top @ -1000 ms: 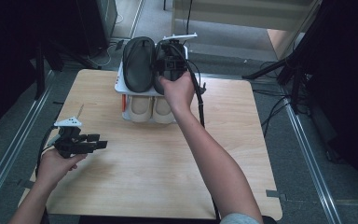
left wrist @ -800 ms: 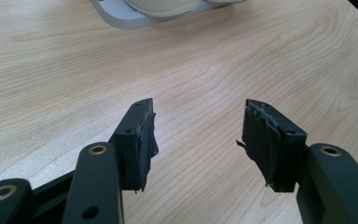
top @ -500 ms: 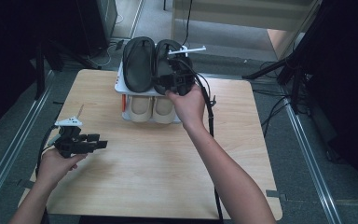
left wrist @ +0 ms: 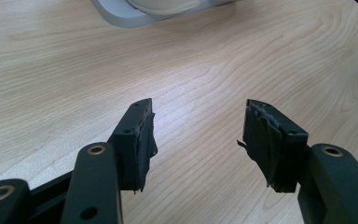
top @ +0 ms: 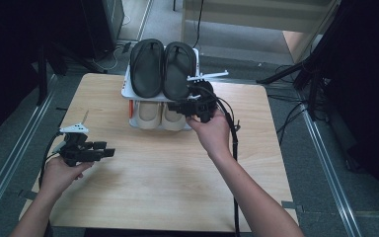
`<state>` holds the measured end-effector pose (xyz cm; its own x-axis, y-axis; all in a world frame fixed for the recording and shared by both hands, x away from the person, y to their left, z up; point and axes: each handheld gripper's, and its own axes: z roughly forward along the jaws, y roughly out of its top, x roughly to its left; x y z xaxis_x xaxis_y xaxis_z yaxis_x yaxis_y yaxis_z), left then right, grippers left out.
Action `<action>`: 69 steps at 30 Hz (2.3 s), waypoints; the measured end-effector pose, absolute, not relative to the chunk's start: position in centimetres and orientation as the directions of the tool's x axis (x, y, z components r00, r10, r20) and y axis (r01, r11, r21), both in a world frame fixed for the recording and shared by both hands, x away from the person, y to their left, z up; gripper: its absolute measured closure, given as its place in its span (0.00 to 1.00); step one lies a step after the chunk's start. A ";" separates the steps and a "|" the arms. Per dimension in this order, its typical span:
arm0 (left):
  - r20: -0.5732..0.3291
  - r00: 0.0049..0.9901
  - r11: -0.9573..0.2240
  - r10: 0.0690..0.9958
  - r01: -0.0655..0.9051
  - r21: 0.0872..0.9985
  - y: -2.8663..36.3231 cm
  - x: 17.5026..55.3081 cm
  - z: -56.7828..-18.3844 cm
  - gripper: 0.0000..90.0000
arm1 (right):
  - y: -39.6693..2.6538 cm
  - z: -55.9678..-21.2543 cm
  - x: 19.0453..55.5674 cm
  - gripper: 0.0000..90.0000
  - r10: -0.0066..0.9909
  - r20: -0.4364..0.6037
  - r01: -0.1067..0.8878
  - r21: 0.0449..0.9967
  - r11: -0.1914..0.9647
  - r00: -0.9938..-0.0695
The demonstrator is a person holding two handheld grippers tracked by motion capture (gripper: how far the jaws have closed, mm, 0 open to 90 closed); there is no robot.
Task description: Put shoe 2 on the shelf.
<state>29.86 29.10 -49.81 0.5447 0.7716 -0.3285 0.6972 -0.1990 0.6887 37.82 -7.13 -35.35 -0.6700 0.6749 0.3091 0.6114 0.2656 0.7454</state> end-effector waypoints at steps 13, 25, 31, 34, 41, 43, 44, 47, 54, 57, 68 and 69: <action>-0.317 0.559 -0.226 0.766 0.697 0.681 28.4 30.1 -50.0 0.49 | -9.8 -41.3 36.1 0.66 0.624 0.330 0.598 0.750 0.282 -0.708; -0.322 0.554 -0.217 0.768 0.697 0.683 28.8 30.1 -49.9 0.49 | -12.7 -45.5 34.9 0.66 0.639 0.312 0.598 0.746 0.294 -0.703; -0.325 0.550 -0.210 0.769 0.698 0.685 28.9 30.1 -49.9 0.49 | -14.3 -46.8 34.4 0.66 0.640 0.325 0.600 0.753 0.270 -0.696; -0.324 0.552 -0.215 0.768 0.700 0.681 28.8 30.1 -49.9 0.49 | -14.9 -47.2 34.2 0.66 0.645 0.320 0.606 0.744 0.283 -0.694; -0.321 0.558 -0.223 0.765 0.697 0.681 28.6 30.1 -49.9 0.49 | -16.1 -48.2 33.9 0.66 0.655 0.315 0.597 0.759 0.261 -0.687; -0.327 0.561 -0.221 0.760 0.696 0.683 28.5 30.1 -49.9 0.49 | -16.3 -48.5 33.9 0.65 0.656 0.315 0.601 0.753 0.267 -0.686; -0.327 0.561 -0.219 0.761 0.696 0.684 28.5 30.1 -49.9 0.49 | -16.3 -48.7 33.9 0.65 0.658 0.313 0.602 0.752 0.269 -0.685; -0.334 0.561 -0.216 0.757 0.698 0.682 28.3 30.3 -49.9 0.48 | -16.5 -49.0 33.8 0.65 0.665 0.309 0.604 0.751 0.268 -0.680; -0.345 0.556 -0.210 0.757 0.706 0.677 27.8 30.5 -50.0 0.46 | -16.5 -49.5 33.9 0.64 0.665 0.313 0.609 0.746 0.269 -0.678; -0.346 0.552 -0.210 0.759 0.710 0.672 27.6 30.6 -50.1 0.45 | -16.4 -49.5 33.9 0.64 0.664 0.299 0.596 0.755 0.275 -0.686; -0.335 0.549 -0.224 0.766 0.716 0.661 27.0 30.6 -50.3 0.40 | -16.4 -49.7 34.2 0.62 0.673 0.296 0.601 0.750 0.277 -0.678; -0.335 0.546 -0.220 0.768 0.716 0.662 26.9 30.6 -50.4 0.40 | -16.4 -49.7 34.2 0.62 0.673 0.295 0.602 0.749 0.278 -0.678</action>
